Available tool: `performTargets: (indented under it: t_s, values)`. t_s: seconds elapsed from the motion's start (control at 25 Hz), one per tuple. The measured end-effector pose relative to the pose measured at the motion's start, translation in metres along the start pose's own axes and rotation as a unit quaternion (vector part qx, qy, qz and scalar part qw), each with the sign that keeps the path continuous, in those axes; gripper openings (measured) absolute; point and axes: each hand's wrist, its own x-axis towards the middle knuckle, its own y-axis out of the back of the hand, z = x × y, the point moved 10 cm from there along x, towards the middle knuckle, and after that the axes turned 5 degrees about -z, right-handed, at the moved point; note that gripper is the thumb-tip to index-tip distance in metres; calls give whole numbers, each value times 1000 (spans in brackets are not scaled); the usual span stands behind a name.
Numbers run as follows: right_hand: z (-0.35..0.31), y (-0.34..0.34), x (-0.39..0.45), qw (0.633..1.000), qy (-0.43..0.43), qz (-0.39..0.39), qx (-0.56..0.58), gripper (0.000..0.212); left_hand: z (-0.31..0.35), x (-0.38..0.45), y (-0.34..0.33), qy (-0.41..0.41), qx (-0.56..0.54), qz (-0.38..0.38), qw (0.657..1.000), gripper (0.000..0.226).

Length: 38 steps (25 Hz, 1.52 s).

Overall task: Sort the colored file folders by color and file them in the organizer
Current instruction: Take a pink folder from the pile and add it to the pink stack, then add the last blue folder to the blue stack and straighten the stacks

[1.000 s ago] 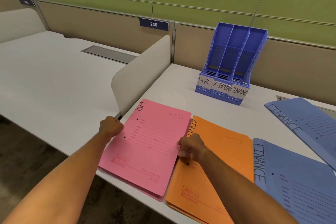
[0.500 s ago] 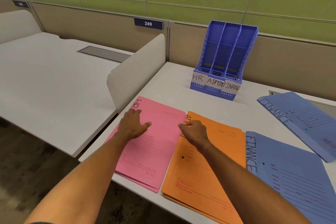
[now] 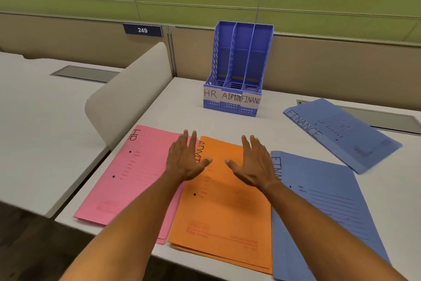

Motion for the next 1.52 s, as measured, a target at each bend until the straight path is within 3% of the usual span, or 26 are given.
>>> performTargets:
  t_s: [0.24, 0.44, 0.84, 1.0, 1.2, 1.44, 1.52]
  values:
    - [99, 36, -4, 998, -34, 38, -31, 106, 98, 24, -26, -36, 57, -15, 998, 104]
    - [202, 59, -8, 996, -76, 38, -38, 105, 194, 48, -60, -63, 40, -39, 996, 108]
    - [387, 77, -12, 985, -170, 19, -12, 101, 366, 84, -149, -47, -67, -139, 987, 101]
    - [429, 77, -11, 982, -186, 16, 7, 100, 404, 103, -172, 13, -169, -160, 972, 96]
    - [464, 67, -3, 983, -183, -6, 21, 86, 418, 130, -185, 124, -405, -133, 896, 83]
    - [473, 66, 2, 984, -174, -5, 28, 81, 410, 144, -206, 283, -617, -98, 727, 47]
    - [475, 67, 2, 984, -174, -2, 36, 81, 409, 144, -208, 306, -644, -94, 695, 36]
